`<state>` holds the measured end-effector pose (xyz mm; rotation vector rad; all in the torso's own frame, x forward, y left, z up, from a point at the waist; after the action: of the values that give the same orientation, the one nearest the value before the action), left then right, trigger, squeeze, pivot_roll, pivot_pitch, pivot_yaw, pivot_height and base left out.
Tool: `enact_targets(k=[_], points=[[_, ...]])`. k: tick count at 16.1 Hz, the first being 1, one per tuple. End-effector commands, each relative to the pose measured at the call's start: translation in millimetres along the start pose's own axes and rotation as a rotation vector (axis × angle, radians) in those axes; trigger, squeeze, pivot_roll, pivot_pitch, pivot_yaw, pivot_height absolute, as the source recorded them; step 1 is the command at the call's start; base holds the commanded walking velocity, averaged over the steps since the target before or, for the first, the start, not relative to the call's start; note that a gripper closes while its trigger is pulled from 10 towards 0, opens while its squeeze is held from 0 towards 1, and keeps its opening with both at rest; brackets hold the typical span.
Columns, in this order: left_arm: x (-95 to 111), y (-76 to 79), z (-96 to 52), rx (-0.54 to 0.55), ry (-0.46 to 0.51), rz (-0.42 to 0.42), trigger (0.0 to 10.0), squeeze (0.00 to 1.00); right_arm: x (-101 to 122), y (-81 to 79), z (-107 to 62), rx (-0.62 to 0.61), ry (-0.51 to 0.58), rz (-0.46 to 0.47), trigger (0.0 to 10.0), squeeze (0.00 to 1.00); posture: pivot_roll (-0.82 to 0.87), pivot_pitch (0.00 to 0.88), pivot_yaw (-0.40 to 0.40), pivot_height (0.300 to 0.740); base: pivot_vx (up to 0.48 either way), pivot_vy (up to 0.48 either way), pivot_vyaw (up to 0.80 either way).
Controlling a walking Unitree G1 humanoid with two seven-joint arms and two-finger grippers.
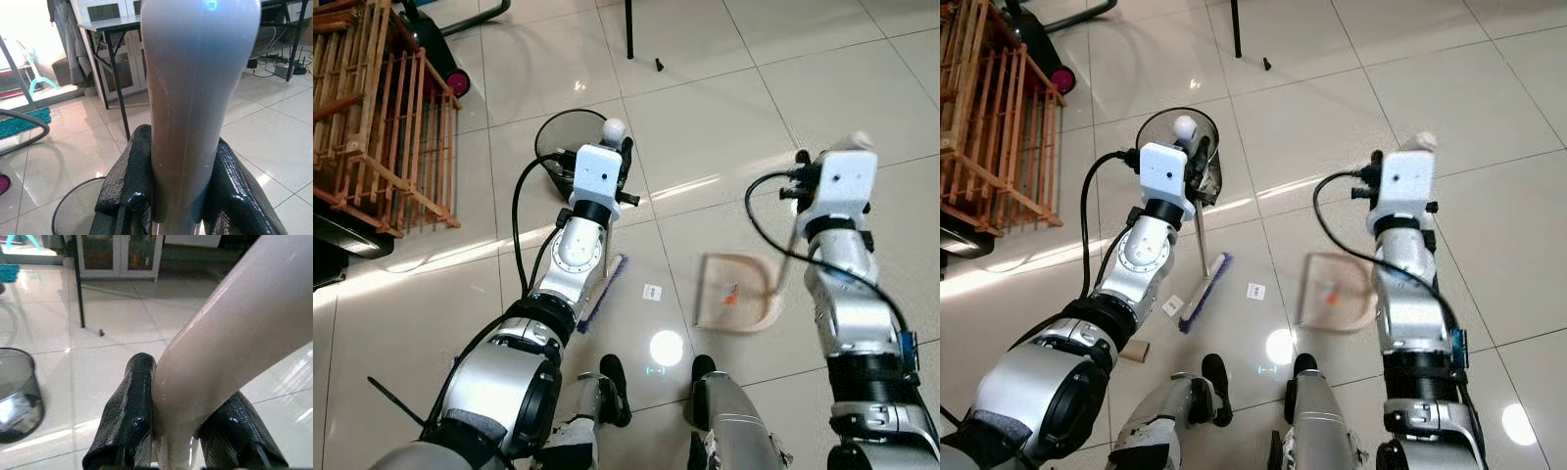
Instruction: Sweep floor
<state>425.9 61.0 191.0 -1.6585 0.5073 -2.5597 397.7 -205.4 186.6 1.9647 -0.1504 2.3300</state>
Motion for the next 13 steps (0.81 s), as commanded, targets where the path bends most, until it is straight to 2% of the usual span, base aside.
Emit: enact_targets(k=[1, 2, 4, 6, 10, 13], points=[[-2, -3.7, -0.5, 0.002, -0.008, 0.006, 10.0, 0.0, -8, -9.4, -3.4, 0.035, -0.046, 0.058, 10.0, 0.0, -0.05, 0.326, 0.112, 0.74, 0.0, 0.0, 0.0], [-3, -4.1, -0.5, 0.002, -0.01, 0.008, 10.0, 0.0, -7, -10.8, -3.3, 0.042, -0.049, 0.066, 10.0, 0.0, -0.05, 0.321, 0.111, 0.74, 0.0, 0.0, 0.0], [-3, -8.0, -0.1, 0.015, -0.01, 0.015, 10.0, 0.0, 6, -16.1, -1.0, 0.098, -0.028, 0.014, 10.0, 0.0, -0.05, 0.309, 0.1, 0.74, 0.0, 0.0, 0.0], [-4, -7.3, -1.3, 0.014, -0.009, 0.017, 10.0, 0.0, 2, -17.2, -3.0, 0.11, -0.024, -0.041, 10.0, 0.0, -0.05, 0.305, 0.096, 0.74, 0.0, 0.0, 0.0], [-5, -7.7, -4.0, 0.019, -0.004, 0.018, 10.0, 0.0, 4, -16.0, -10.0, 0.096, -0.022, -0.011, 10.0, 0.0, -0.04, 0.307, 0.097, 0.74, 0.0, 0.0, 0.0], [-5, -7.1, -5.7, 0.023, -0.002, 0.013, 10.0, 0.0, 14, -20.6, -15.2, 0.11, 0.048, -0.061, 10.0, 0.0, -0.04, 0.31, 0.1, 0.74, 0.0, 0.0, 0.0]])
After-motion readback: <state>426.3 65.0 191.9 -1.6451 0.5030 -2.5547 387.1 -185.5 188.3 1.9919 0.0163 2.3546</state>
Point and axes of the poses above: a point about 5 cm out from each wrist's last joint towards the gripper, its own z axis pointing out of the wrist towards the gripper, its own x axis along the axis of the wrist's last joint, y = z × x, the point moved 6 cm from there along z, pointing out of the wrist towards the gripper, and after that the axes turned 9 degrees about z, right-handed, at the moved point
